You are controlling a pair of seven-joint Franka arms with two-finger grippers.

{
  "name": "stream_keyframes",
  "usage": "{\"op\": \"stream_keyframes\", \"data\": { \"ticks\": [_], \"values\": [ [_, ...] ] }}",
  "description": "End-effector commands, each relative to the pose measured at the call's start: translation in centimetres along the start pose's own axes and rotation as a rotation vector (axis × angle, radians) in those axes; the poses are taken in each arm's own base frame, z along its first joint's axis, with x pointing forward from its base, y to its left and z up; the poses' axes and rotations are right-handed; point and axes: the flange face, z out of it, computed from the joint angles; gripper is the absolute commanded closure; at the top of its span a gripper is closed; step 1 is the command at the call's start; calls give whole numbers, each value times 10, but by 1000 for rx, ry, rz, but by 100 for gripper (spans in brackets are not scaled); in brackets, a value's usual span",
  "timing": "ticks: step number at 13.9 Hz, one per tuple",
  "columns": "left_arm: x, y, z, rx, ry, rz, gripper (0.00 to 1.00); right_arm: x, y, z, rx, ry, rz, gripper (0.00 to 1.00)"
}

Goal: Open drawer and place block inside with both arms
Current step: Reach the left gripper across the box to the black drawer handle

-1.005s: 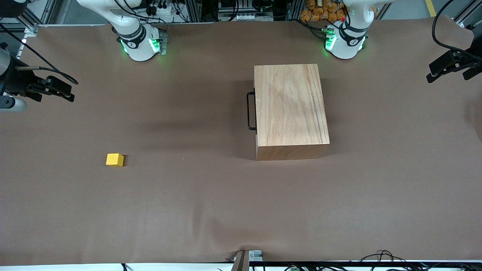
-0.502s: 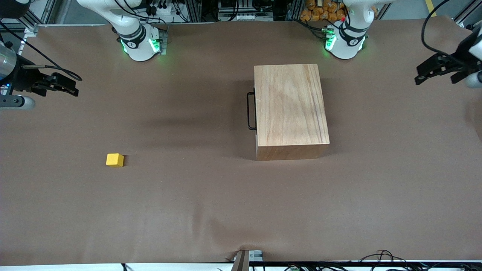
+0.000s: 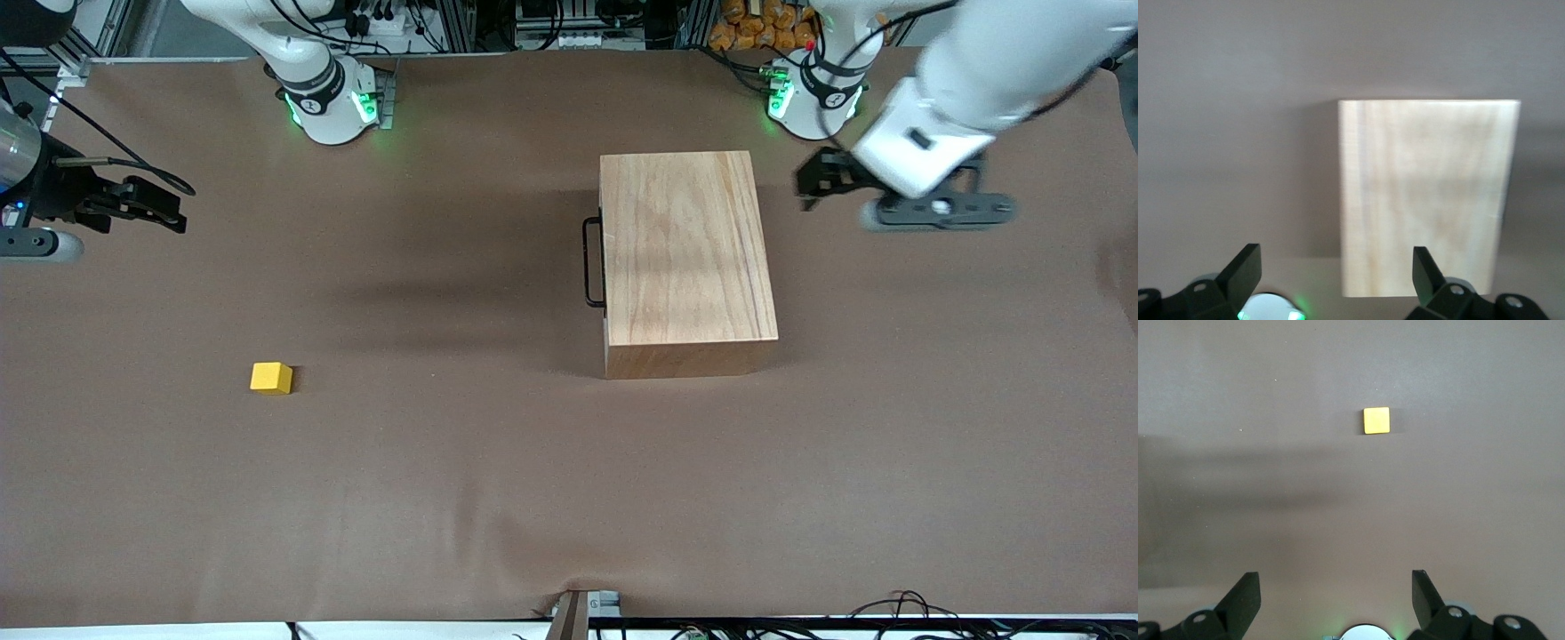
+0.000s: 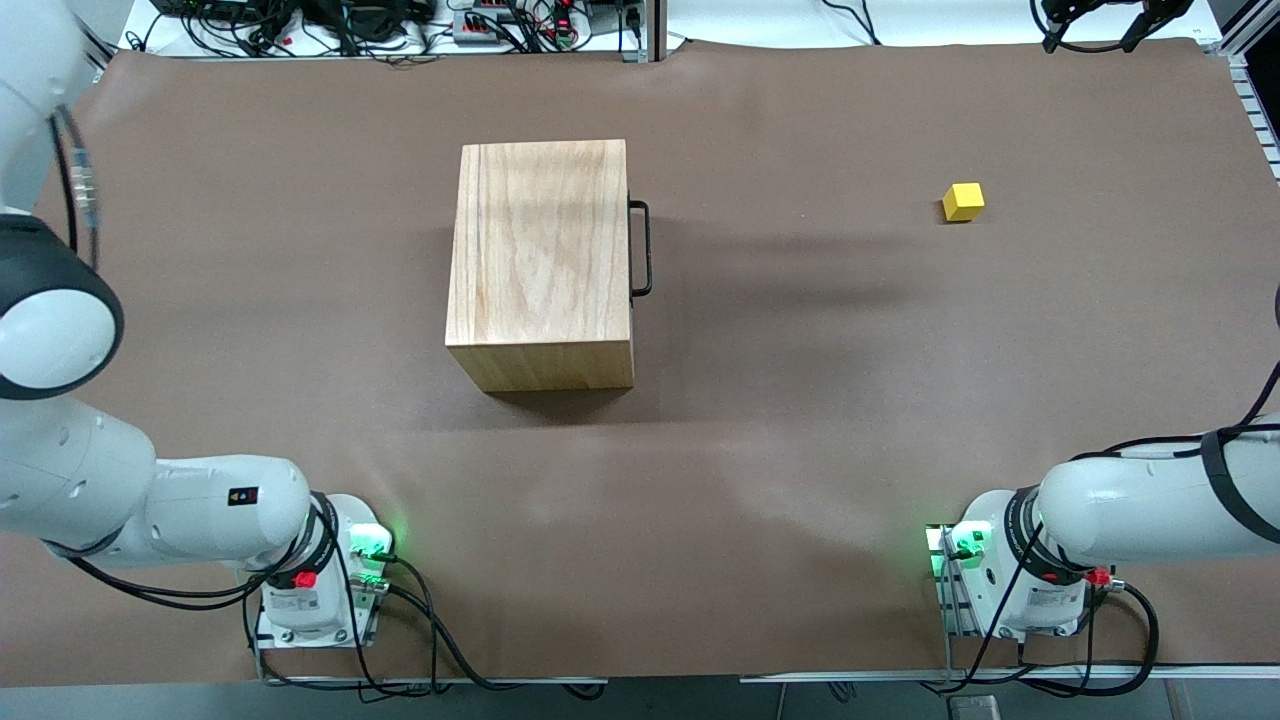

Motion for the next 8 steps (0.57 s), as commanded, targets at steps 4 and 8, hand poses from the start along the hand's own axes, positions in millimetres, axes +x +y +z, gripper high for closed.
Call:
{"op": "stream_keyframes", "data": {
  "ticks": [4,8],
  "values": [
    [-5,157,57,-16,-32,-232,0,-2,7,5,-13,-2,5,0],
    [-26,246,112,-12,79,-328,0,-1,5,7,-13,-5,2,0]
  ]
}}
